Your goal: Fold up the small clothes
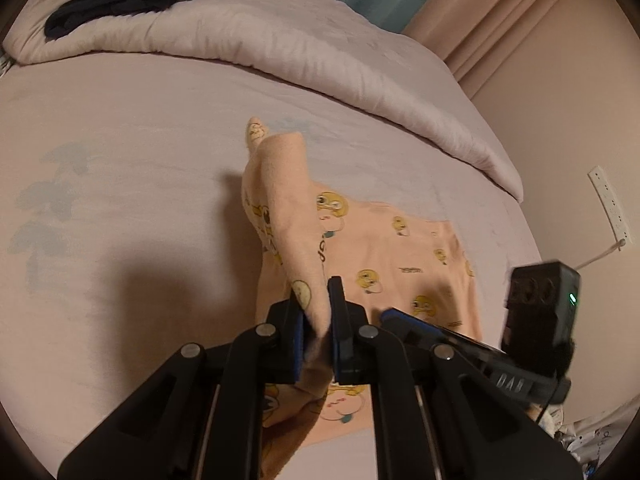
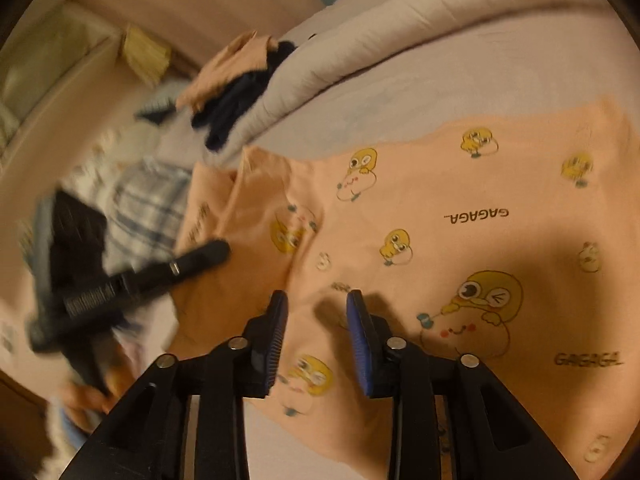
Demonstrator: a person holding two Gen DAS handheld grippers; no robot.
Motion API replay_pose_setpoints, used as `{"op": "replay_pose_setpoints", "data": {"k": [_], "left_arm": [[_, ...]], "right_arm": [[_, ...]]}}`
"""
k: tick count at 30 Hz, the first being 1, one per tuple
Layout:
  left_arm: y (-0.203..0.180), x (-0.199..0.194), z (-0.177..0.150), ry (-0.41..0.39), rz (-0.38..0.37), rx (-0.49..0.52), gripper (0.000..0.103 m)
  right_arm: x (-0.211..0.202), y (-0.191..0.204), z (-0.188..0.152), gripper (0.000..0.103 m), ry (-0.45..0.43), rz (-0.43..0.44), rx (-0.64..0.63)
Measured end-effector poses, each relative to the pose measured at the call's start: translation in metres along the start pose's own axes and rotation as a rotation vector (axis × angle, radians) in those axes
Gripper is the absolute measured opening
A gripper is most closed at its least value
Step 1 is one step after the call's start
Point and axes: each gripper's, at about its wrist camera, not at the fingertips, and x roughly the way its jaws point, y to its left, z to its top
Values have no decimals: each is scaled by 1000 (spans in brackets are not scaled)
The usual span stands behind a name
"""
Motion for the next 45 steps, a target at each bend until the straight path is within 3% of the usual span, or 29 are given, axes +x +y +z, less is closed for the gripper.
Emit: {"op": "replay_pose_setpoints", "data": {"k": [2, 4, 7, 9, 10, 11, 15, 18, 21, 24, 28, 33, 39, 40, 45], "left_arm": [[-10, 1, 2, 2, -5, 18, 9], [-22, 4, 6, 5, -11, 37, 9], [-50, 12, 10, 16, -22, 85, 9], [-70, 19, 11, 25, -38, 119, 6], [-76, 21, 11, 30, -48, 129, 5], [-87, 27, 11, 37, -55, 152, 5], [-109, 57, 4, 88, -29, 217, 5], [-102, 63, -4, 128, -79, 206, 5], [-82, 42, -7, 109, -130, 176, 5], [-44, 6, -10, 47, -138, 83, 5], [0, -17, -16, 20, -61, -3, 4], [36, -21, -32, 45, -36, -92, 3], [46, -20, -44, 76, -48, -120, 4], [48, -25, -45, 77, -49, -123, 4], [51, -21, -43, 79, -57, -130, 6]], "right_arm": [[-4, -8, 0, 48, -12, 77, 74], [-7, -16, 5, 50, -32, 165, 152], [-13, -32, 13, 67, -71, 313, 286], [-20, -42, 20, 71, -96, 403, 338], [-20, -44, 22, 78, -87, 412, 346], [-17, -47, 26, 84, -58, 406, 360], [2, -60, 32, 83, 42, 302, 431], [4, -49, 36, 83, 69, 254, 387], [11, -38, 34, 83, 118, 179, 327], [16, -30, 33, 79, 166, 105, 276], [21, -25, 33, 79, 187, 49, 203], [27, -14, 33, 63, 131, 19, 108], [32, -22, 30, 29, 119, -53, 74], [30, -21, 30, 12, 112, -61, 59], [12, 9, 28, 10, 39, -62, -60]]}}
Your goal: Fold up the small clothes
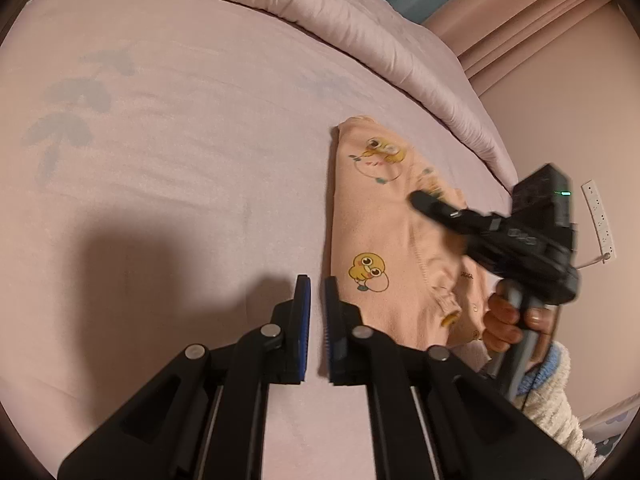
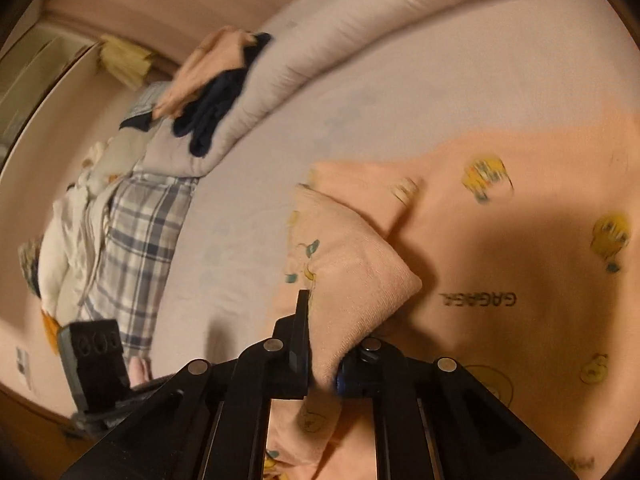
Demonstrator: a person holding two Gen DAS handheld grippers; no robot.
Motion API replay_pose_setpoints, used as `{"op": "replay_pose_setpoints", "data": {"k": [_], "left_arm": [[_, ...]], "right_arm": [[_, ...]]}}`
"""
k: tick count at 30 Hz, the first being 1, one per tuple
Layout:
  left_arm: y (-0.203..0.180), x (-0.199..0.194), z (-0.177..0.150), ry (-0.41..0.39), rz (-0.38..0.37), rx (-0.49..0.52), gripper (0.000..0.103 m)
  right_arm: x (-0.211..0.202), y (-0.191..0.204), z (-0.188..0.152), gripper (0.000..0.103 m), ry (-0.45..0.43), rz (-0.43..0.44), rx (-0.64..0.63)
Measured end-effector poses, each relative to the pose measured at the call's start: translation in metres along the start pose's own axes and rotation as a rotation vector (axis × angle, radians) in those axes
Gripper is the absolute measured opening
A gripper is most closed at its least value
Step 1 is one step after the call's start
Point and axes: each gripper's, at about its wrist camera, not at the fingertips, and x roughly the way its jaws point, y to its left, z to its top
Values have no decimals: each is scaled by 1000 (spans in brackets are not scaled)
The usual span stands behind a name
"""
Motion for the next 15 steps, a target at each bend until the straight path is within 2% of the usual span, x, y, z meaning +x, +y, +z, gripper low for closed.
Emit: {"op": "replay_pose_setpoints", "data": {"k": [3, 6, 15], "left_arm": [[2, -1, 0, 2, 0, -3, 6], [1, -3, 0, 6, 1, -5, 6], [-11, 12, 5, 39, -4, 18, 6]], "right_arm": [[-14, 20, 7, 10, -36, -3, -61], [-24, 26, 14, 10, -41, -46, -94], [-85, 13, 34, 10, -75, -193, -142]]}}
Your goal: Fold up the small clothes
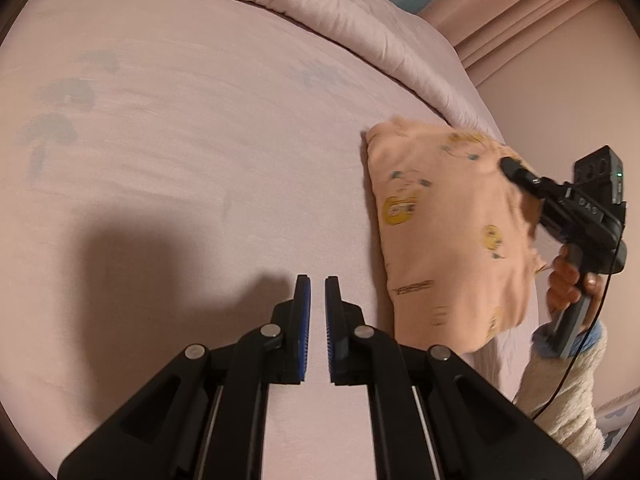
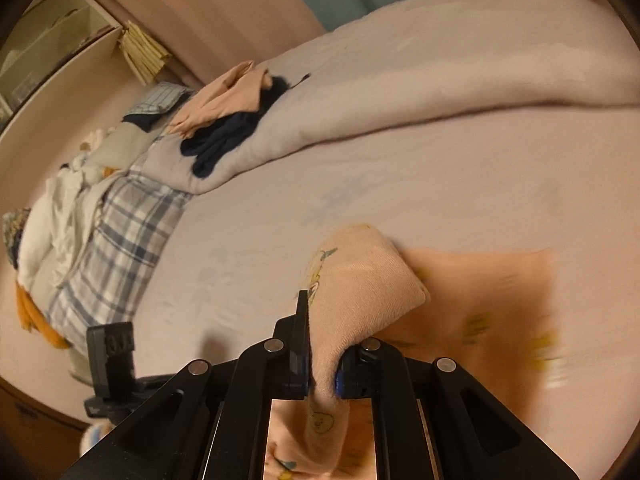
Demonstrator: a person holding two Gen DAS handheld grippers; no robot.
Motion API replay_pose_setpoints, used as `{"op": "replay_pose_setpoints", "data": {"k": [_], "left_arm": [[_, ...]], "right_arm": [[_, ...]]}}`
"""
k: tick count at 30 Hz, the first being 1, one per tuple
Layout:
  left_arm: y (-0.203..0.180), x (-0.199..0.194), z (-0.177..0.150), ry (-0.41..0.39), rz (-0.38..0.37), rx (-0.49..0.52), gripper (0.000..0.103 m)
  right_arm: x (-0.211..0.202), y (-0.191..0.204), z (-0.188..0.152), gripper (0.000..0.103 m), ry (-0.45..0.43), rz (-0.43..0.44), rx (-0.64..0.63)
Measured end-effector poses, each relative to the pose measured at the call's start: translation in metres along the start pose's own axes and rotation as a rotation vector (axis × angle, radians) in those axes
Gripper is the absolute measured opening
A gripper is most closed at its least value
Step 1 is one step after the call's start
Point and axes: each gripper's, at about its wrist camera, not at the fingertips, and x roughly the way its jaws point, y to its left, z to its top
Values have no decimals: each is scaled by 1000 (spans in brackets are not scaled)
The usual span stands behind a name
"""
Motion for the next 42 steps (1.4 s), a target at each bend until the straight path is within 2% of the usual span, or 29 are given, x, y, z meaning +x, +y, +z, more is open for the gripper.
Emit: {"op": "replay_pose_setpoints", "data": {"k": [4, 6, 9, 10, 13, 16, 17, 18, 21, 29, 30, 33, 38, 39, 40, 42], "left_arm": [[-8, 13, 3, 24, -10, 13, 6], [-14, 22, 4, 44, -14, 23, 6], [-24, 32, 3, 69, -14, 39, 6], [-29, 36, 3, 77, -13, 43, 6], [-43, 45, 5, 93, -33, 64, 6], [-57, 50, 6, 101, -53, 91, 8], [-60, 52, 6, 101, -65, 96, 9], [-62, 54, 7, 101, -74, 99, 9], [-66, 58, 2, 101, -97, 105, 9], [-65, 55, -10, 96, -113, 82, 9], [-65, 56, -11, 96, -116, 77, 9], [-64, 58, -15, 100, -115, 60, 9], [-65, 54, -20, 100, -123, 50, 9], [-65, 54, -20, 101, -122, 51, 9], [-64, 54, -21, 104, -119, 49, 9], [-63, 55, -21, 109, -116, 44, 9]], "right_arm": [[-20, -17, -5, 10, -8, -67, -29], [-10, -33, -16, 10, 38, -138, -37], [21, -84, -37, 10, 141, -171, 110], [29, -98, -42, 10, 147, -170, 162], [35, -125, -54, 16, 95, -28, 306], [28, -129, -59, 38, 49, 71, 357], [23, -129, -61, 42, 34, 92, 364], [18, -128, -65, 43, 21, 102, 365], [-2, -121, -78, 44, -13, 157, 340], [-29, -96, -120, 44, -4, 214, 250], [-27, -90, -124, 44, 9, 211, 219], [-15, -73, -128, 44, 37, 129, 128], [-2, -60, -123, 43, 41, 100, 61], [2, -55, -122, 43, 51, 73, 33], [4, -53, -123, 38, 60, 39, 13], [11, -49, -124, 19, 87, -28, -27]]}}
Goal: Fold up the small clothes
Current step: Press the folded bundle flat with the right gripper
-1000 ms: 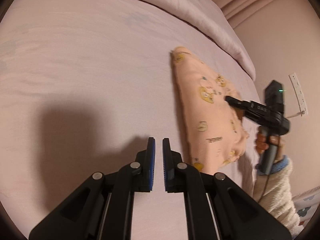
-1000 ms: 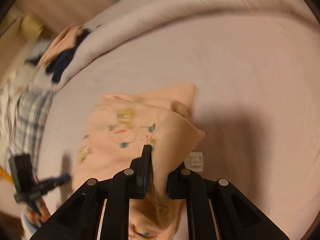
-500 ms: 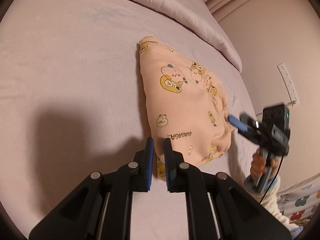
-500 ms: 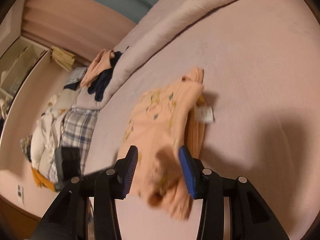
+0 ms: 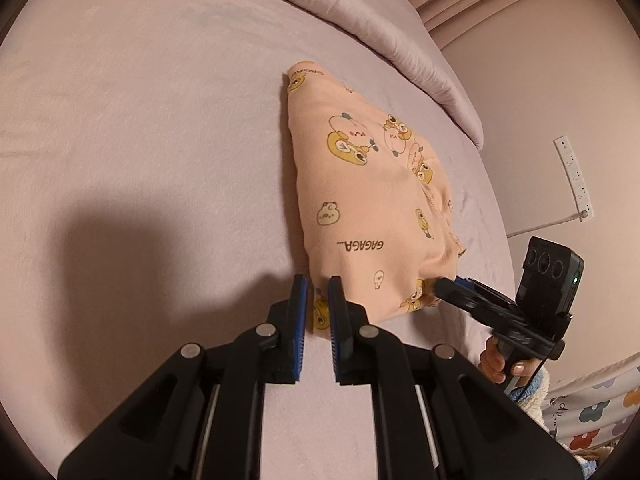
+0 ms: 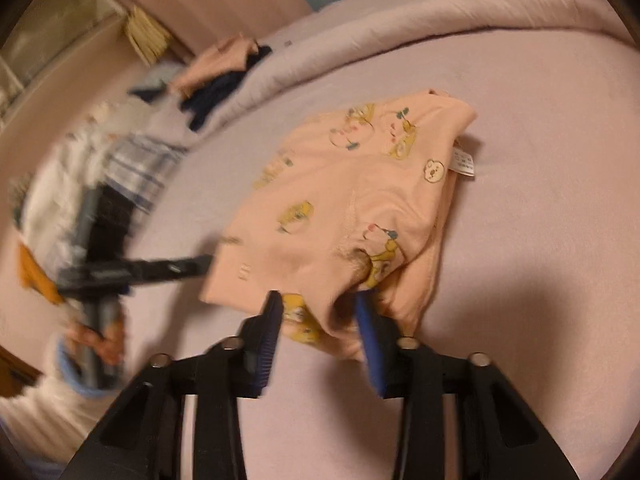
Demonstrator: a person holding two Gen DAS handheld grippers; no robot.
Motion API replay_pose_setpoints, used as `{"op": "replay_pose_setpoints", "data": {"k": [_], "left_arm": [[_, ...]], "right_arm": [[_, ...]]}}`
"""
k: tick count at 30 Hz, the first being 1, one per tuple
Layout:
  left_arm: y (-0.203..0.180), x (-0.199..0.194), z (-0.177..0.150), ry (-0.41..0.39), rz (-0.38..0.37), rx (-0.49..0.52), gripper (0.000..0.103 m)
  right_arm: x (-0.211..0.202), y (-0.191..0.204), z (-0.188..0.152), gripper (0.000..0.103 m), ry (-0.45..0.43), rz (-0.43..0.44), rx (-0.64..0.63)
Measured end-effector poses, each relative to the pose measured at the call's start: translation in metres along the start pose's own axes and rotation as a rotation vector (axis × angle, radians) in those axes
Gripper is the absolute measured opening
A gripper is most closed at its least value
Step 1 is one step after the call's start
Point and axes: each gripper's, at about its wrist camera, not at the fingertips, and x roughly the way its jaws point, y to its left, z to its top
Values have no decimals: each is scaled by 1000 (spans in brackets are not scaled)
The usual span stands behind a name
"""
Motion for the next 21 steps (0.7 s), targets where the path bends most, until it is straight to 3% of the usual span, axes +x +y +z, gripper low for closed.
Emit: {"op": "replay_pose_setpoints", "data": {"k": [1, 3, 7, 10, 13, 16, 18, 21], "left_arm": [[0, 1, 0, 1, 1, -2, 9], [0, 1, 0, 5, 2, -2, 9], [0, -2, 1, 7, 8, 10, 10], [4, -1, 1, 7, 12, 1, 18], [5, 1, 0, 9, 17, -6, 19], [2, -1, -2, 9, 26, 10, 19], [-6, -6, -3, -5, 67, 55, 19], [-15, -8, -2, -29, 115, 106, 24]], "right_arm": [[3, 1, 1, 6, 14, -19, -18], [1, 6, 4, 6, 15, -32, -39], [-25, 5, 4, 6, -5, 48, -2], [-20, -9, -8, 6, 53, 51, 57], [2, -31, -16, 6, 103, 23, 141], [-5, -31, -14, 6, 57, 51, 157], [-15, -23, -13, 8, 30, 5, 108], [-36, -18, -6, 20, -63, -88, 61]]}}
